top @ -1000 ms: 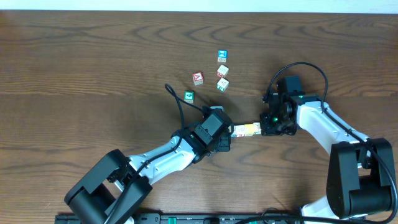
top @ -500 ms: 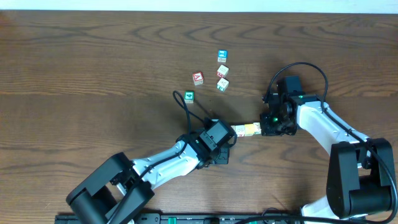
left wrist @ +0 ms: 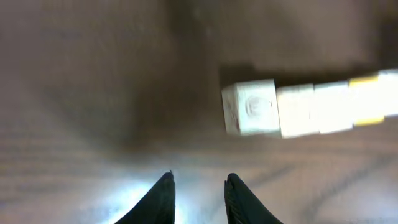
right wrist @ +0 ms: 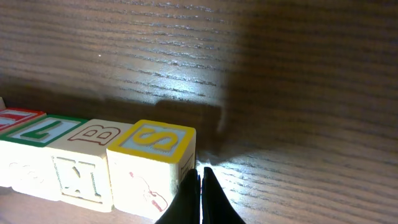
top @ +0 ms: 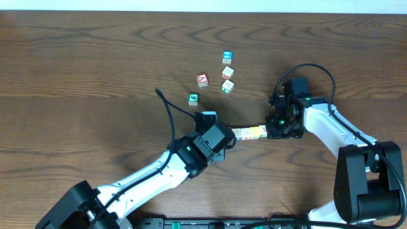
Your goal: Lift 5 blocks
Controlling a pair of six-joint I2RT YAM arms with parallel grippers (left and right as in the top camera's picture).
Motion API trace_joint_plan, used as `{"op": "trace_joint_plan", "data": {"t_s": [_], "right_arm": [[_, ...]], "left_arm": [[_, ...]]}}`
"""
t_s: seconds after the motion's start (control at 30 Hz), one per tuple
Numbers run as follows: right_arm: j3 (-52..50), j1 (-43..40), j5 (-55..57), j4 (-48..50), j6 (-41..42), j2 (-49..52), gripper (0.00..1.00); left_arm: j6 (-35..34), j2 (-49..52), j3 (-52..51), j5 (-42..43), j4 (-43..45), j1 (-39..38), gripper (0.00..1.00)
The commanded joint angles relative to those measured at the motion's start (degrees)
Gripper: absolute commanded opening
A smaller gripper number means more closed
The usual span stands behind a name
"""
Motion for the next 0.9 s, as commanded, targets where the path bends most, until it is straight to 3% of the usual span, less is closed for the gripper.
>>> {"op": "trace_joint_plan", "data": {"t_s": [0.0, 0.13, 0.23, 0.57, 0.87], "right_arm": [[-0.2, 0.6, -0.5, 0.1, -0.7, 0.1, 0.01], [-0.2, 0.6, -0.5, 0.1, -0.7, 0.1, 0.01], [-0.2, 0.6, -0.5, 0.1, -0.7, 0.1, 0.01], [-0.2, 0.6, -0.5, 0.1, -0.7, 0.1, 0.01], [-0.2, 0.6, -0.5, 0.1, -0.7, 0.1, 0.01]], "left_arm": [[1.3, 1.7, -0.3, -4.0, 3.3, 2.7, 0.28], [5.3, 3.9, -0.3, -0.4, 10.5, 5.8, 0.24], [5.4, 5.2, -0.3, 0.7, 13.6, 8.1, 0.07], [5.8, 10.4, 0.5, 8.0, 23.7, 11.0, 0.07], [6.3, 15.7, 3.5, 11.7, 23.6, 11.0, 0.07]]}}
